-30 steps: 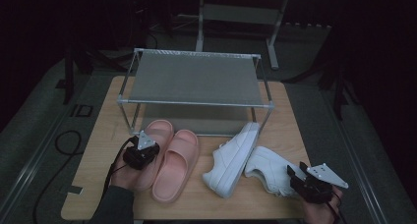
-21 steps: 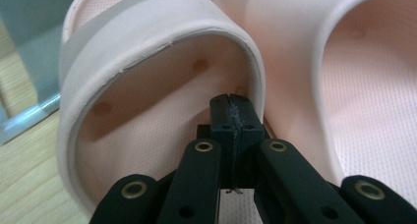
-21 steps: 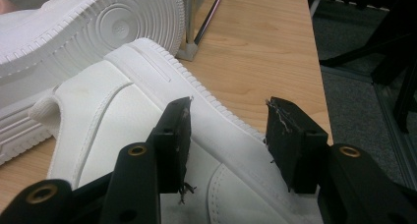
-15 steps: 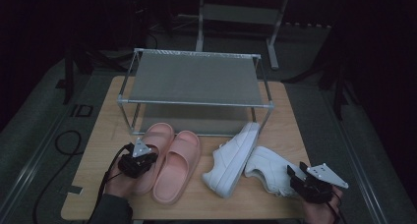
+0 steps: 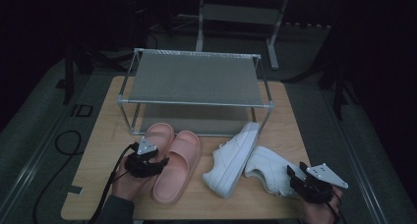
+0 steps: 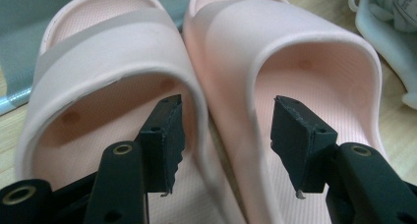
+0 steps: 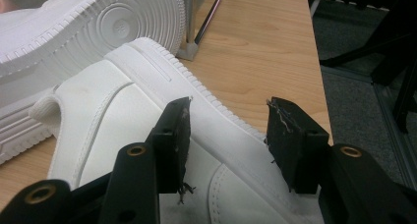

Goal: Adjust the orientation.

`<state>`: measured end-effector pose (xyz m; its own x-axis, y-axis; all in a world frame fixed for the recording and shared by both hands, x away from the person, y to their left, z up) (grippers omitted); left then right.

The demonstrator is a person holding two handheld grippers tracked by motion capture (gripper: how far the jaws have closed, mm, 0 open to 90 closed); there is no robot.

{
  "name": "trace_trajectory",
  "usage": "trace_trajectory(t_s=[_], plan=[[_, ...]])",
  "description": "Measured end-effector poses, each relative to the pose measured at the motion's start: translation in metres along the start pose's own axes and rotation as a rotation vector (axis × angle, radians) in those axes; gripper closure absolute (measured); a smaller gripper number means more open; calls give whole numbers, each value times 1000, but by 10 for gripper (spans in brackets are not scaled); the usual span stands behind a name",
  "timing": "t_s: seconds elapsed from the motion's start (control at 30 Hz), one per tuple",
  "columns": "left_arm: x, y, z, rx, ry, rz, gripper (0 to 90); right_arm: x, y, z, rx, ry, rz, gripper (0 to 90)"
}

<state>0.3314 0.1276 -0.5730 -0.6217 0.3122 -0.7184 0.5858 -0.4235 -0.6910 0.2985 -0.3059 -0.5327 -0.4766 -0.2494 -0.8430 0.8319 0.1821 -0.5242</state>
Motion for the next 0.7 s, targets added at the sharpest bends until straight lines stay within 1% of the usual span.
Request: trace_trajectory(t_s=[0.1, 0.17, 0.33, 0.4, 0.5, 0.6, 0.7], plan=[[0, 6, 2, -21, -13, -13, 448, 0, 0, 0, 0, 0, 0, 510], [0, 8, 2, -27, -29, -13, 446, 0, 0, 0, -1, 0, 0, 510], [-2, 15, 2, -57, -34, -26, 445, 0, 0, 0, 1, -1, 0, 509], [-3, 17, 3, -66, -44, -29, 440, 0, 0, 0, 0, 0, 0, 509], [-5, 19, 2, -81, -49, -34, 440, 0, 0, 0, -1, 1, 1, 509], [-5, 22, 2, -98, -51, -37, 453, 0, 0, 0, -1, 0, 1, 509], [-5, 22, 0, -112, -49, -40, 491, 0, 0, 0, -2, 2, 0, 509]])
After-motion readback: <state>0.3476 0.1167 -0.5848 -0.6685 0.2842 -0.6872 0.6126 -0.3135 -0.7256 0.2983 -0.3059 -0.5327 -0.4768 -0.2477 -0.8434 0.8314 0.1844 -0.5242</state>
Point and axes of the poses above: each handheld gripper's, and its own axes: y roughly forward along the jaws, x roughly out of its underside, z roughly to its right, the point moved 9 cm from there along y, roughly forward along the jaws, and after that the axes turned 2 degrees about -y, right-handed, at the moved point
